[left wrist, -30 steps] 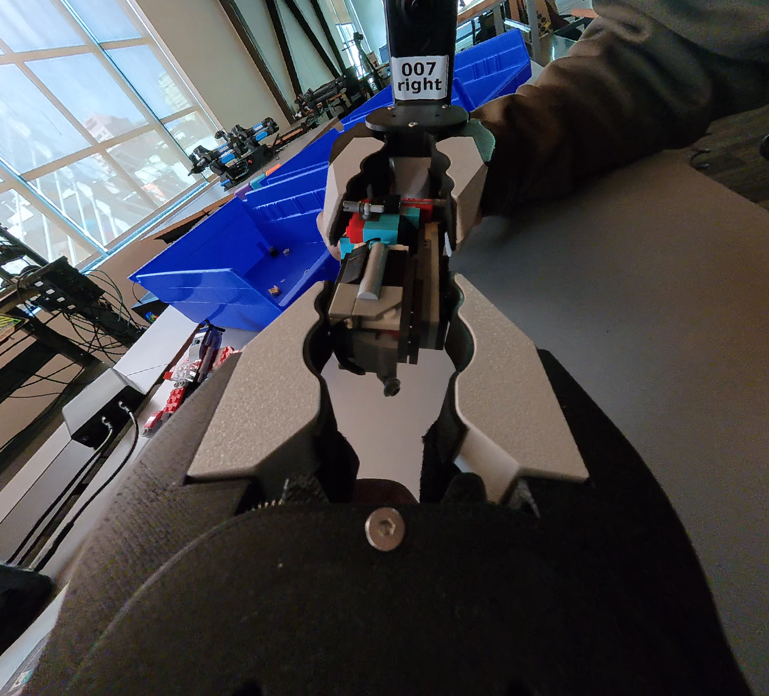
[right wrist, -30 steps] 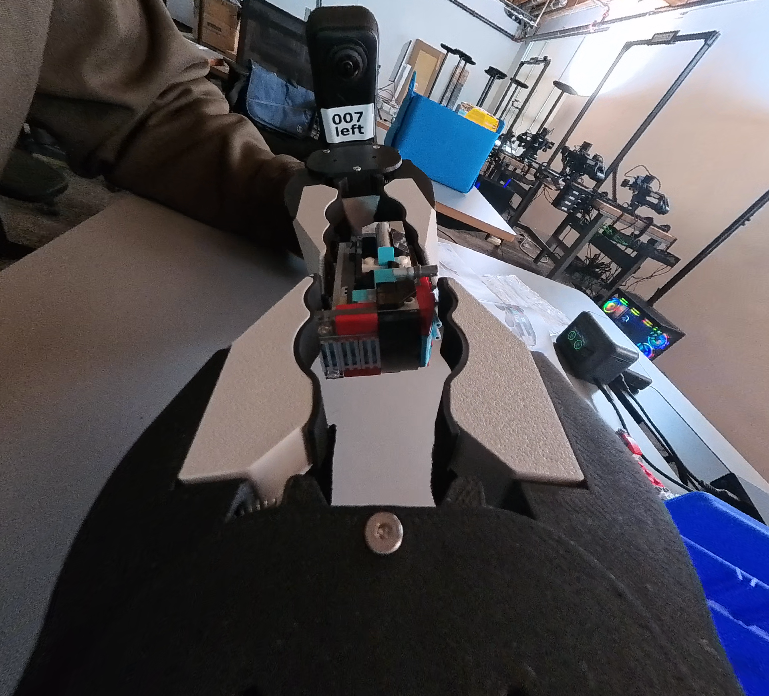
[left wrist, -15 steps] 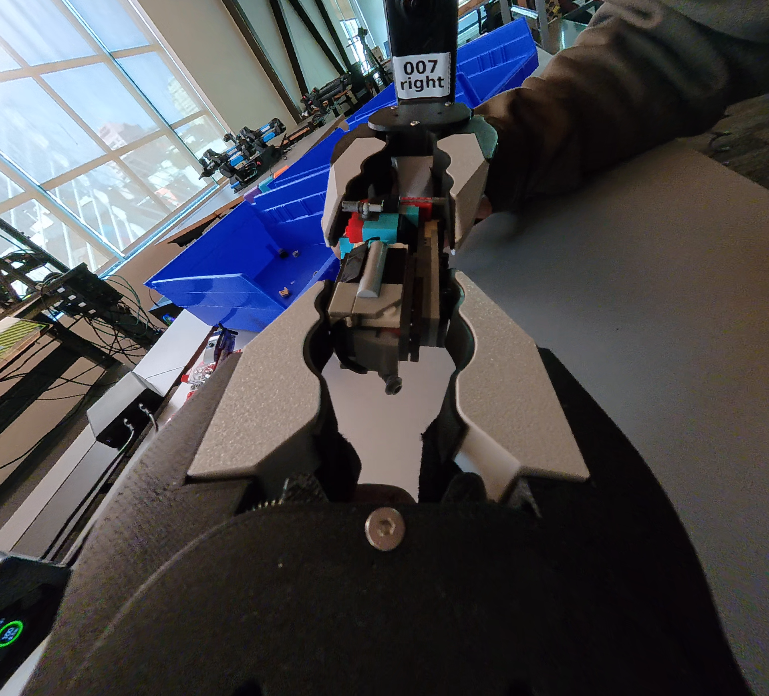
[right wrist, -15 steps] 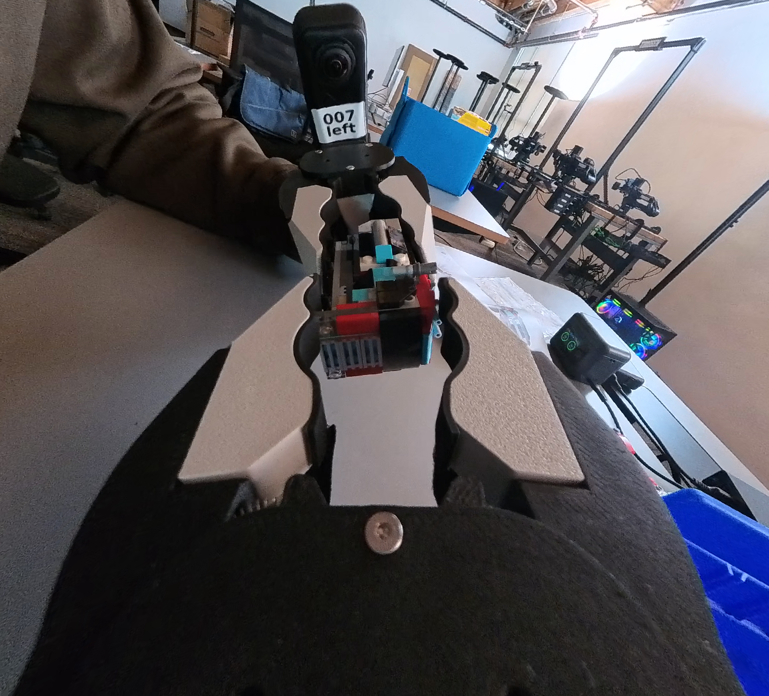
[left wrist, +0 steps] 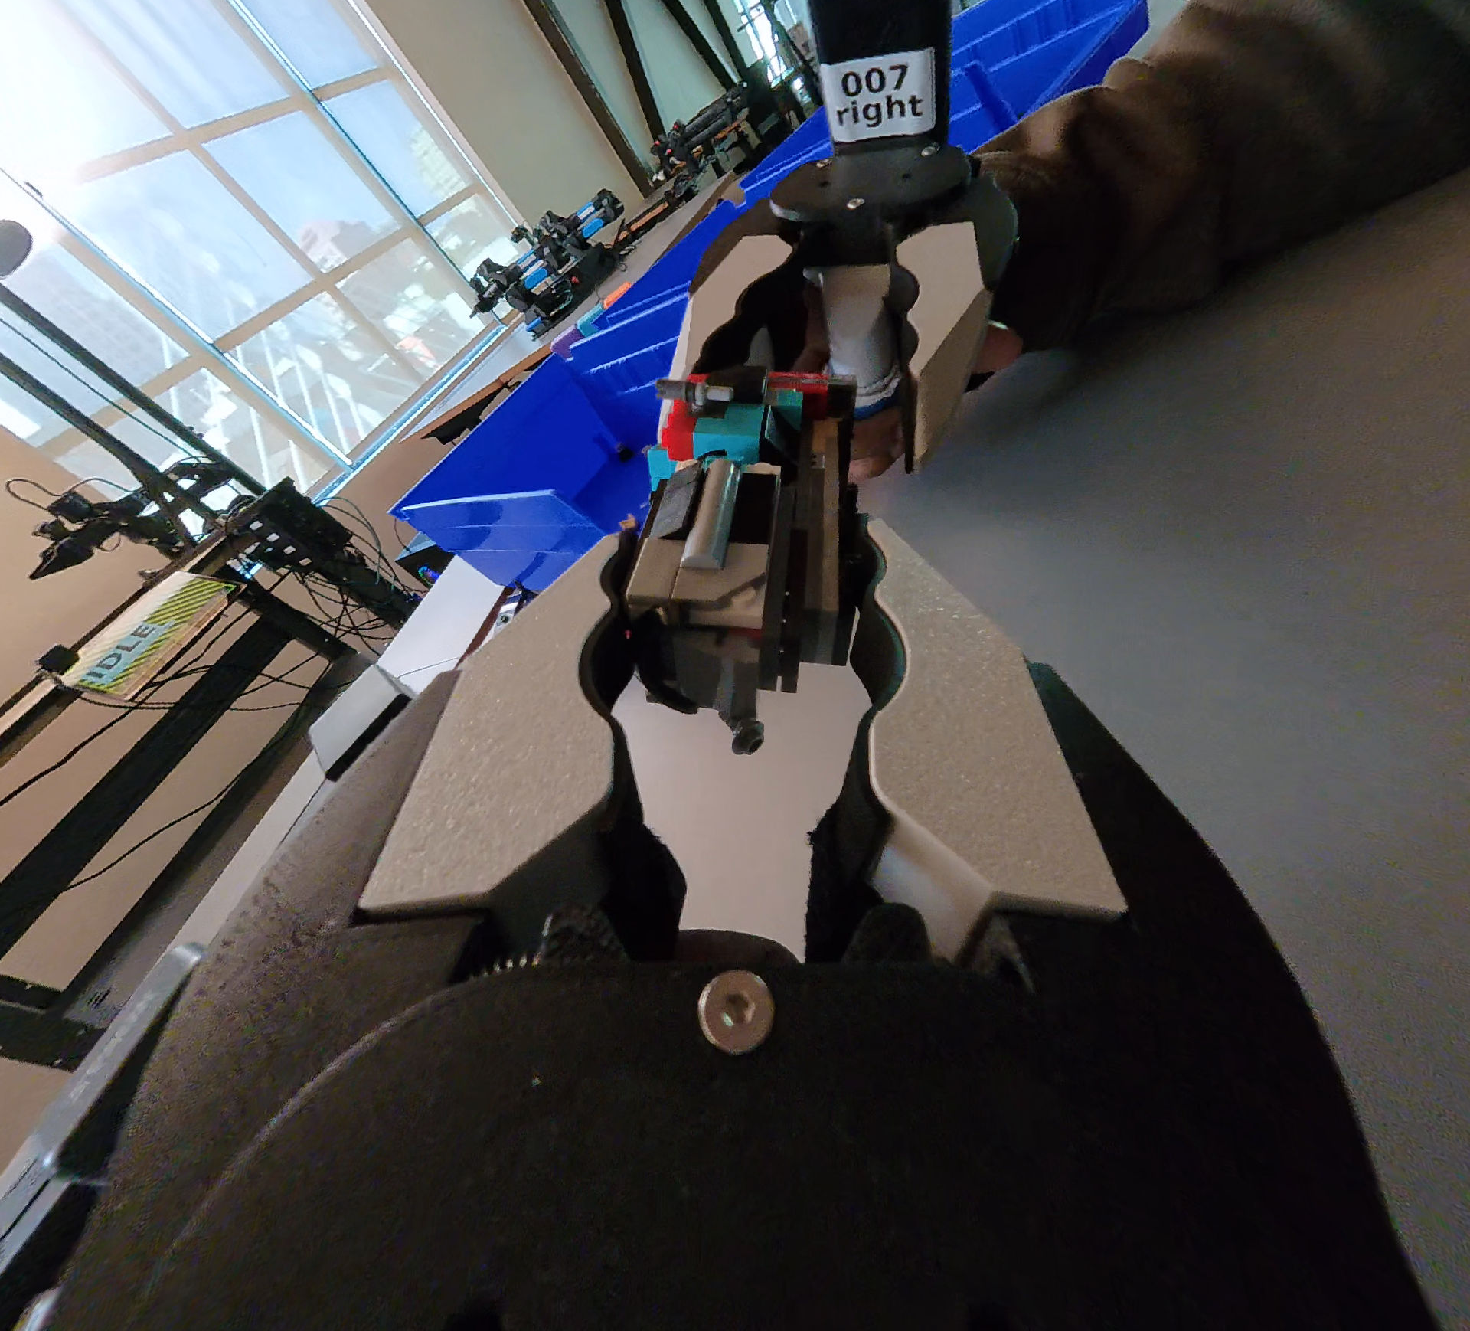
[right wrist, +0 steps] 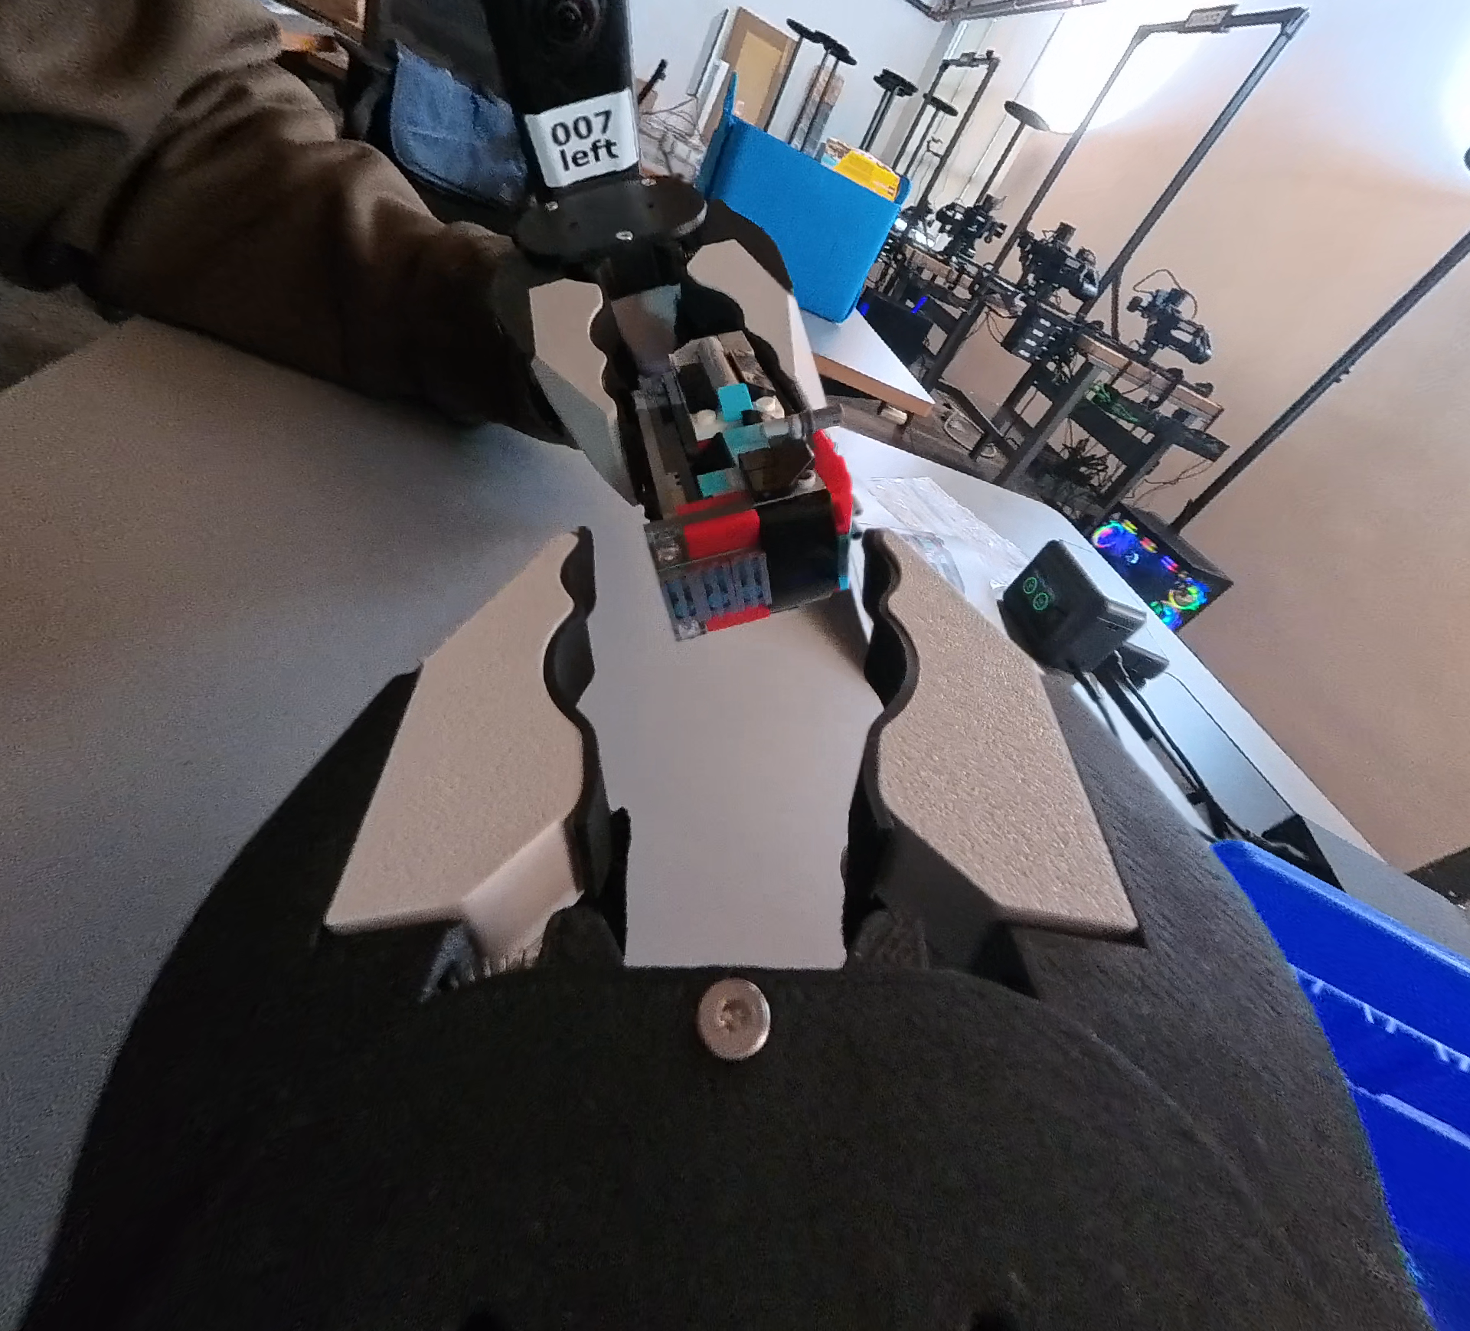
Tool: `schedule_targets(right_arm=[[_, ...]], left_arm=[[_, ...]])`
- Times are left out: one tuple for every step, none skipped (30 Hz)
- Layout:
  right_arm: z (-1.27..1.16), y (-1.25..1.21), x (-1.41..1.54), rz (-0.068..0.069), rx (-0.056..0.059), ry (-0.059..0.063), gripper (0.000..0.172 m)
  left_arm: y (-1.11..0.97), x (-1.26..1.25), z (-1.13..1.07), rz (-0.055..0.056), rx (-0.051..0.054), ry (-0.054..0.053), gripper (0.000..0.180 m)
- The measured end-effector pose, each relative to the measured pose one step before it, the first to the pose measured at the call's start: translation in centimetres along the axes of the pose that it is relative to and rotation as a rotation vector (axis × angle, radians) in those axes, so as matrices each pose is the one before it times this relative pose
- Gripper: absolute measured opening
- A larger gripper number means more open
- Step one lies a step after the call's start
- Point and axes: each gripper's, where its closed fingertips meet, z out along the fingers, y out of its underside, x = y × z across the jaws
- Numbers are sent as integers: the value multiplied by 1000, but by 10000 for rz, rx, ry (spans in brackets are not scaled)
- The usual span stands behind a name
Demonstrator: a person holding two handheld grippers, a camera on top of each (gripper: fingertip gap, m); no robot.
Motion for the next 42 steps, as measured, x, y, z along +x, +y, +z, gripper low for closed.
schedule_targets(right_arm=[[114, 169, 96, -112, -93, 118, 69], [135, 217, 56, -162, -129, 124, 69], [136, 216, -26, -153, -127, 75, 68], [136, 200, -5, -110, -115, 76, 67], [119, 193, 10, -98, -101, 74, 67], [92, 153, -31, -71, -72, 32, 66], [53, 98, -3, -35, -42, 36, 64], [34, 60, -17, -32, -14, 16, 61], [4, 3, -68, -41, 9, -15, 58], [-2, 30, -58, -41, -4, -20, 58], [4, 65, -28, -24, -16, -15, 58], [7, 56, -21, -6, -13, -10, 58], [11, 37, -19, -2, -6, -10, 58], [8, 42, -12, -2, -9, -5, 58], [15, 57, -1, -11, -15, 2, 58], [6, 43, 8, -28, -10, 12, 58], [2, 24, 20, -34, 0, 24, 57], [5, 24, 36, -23, 1, 25, 57], [5, 41, 15, -13, -1, 12, 57], [10, 48, 1, -9, -8, 5, 57], [13, 53, -1, -15, -16, 7, 57], [23, 69, 1, -8, -19, 9, 57], [23, 46, 1, 18, -7, 3, 57], [10, 11, 6, 33, 6, -4, 57], [8, -4, 7, 31, 7, -2, 57], [-1, -4, 19, 26, 8, 4, 57], [-8, -20, 19, 28, 4, 5, 57], [11, -3, 19, 31, -1, 4, 57], [1, -9, 16, 31, 1, 8, 57], [11, -19, 19, 33, 14, 14, 56], [-13, -39, 38, 39, 23, 16, 56], [-17, -34, 44, 43, 27, 9, 56], [-42, -68, 58, 39, 38, 15, 56], [-45, -72, 64, 44, 46, 16, 55], [-50, -77, 68, 58, 50, 9, 55], [-46, -85, 65, 62, 55, 8, 55], [-38, -62, 57, 55, 39, 10, 55], [-8, -11, 46, 43, 10, 5, 55], [7, 39, 33, 33, -13, 9, 56], [37, 78, 20, 19, -29, 11, 56], [50, 96, -20, 1, -48, -2, 56], [53, 125, 6, -8, -72, 12, 57]], left_arm=[[58, -53, -47, 23, -27, -7, 54], [39, -11, -7, 25, -24, -1, 54], [31, 13, 20, 38, -27, -1, 54], [18, 101, 28, 52, -32, 36, 54], [11, 143, 53, 62, -31, 55, 54], [33, 143, 59, 71, -35, 41, 54], [40, 168, 70, 77, -46, 58, 54], [61, 159, 65, 85, -56, 52, 54], [81, 130, 72, 89, -63, 24, 54], [37, 56, 48, 55, -31, -1, 54], [33, 22, 2, 6, -15, 8, 54], [17, 10, 12, 8, -11, 3, 54], [-11, 21, -1, 17, 1, 1, 54], [14, 11, 5, -11, -1, 4, 54], [23, 1, 8, -24, -6, 5, 54], [52, 3, 17, -22, -6, 1, 54], [41, -16, 14, -18, 6, -18, 54], [42, -25, 21, -35, 7, -18, 54], [63, 1, 30, -38, -1, -1, 54], [71, 9, 11, -32, -8, 4, 54], [66, 3, 17, -33, -16, 11, 54], [56, 6, 2, -33, -15, 14, 54], [46, -4, 7, -28, -8, 9, 54], [26, 0, 3, -46, 11, 7, 54], [30, -12, 7, -70, 14, 10, 55], [21, -13, 18, -70, 18, 7, 55], [26, -13, 14, -77, 20, 11, 55], [28, -9, 6, -94, 17, 18, 55], [16, -12, -3, -107, 27, 22, 55], [16, -15, 1, -116, 28, 22, 55], [-2, -32, -12, -123, 39, 14, 55], [1, -35, -16, -136, 37, 23, 55], [-24, -52, -17, -132, 44, 11, 55], [-45, -71, -34, -107, 56, 3, 55], [-51, -82, -59, -93, 58, -6, 55], [-69, -112, -55, -91, 55, -22, 55], [64, -111, -41, -72, -22, -25, 55], [61, -91, -26, -35, -5, -25, 55], [-16, -18, -24, -43, 36, 5, 55], [-76, 33, -17, -63, 52, 44, 55], [-95, 43, -4, -51, 60, 31, 55], [-107, 33, -22, -29, 63, 18, 55]])
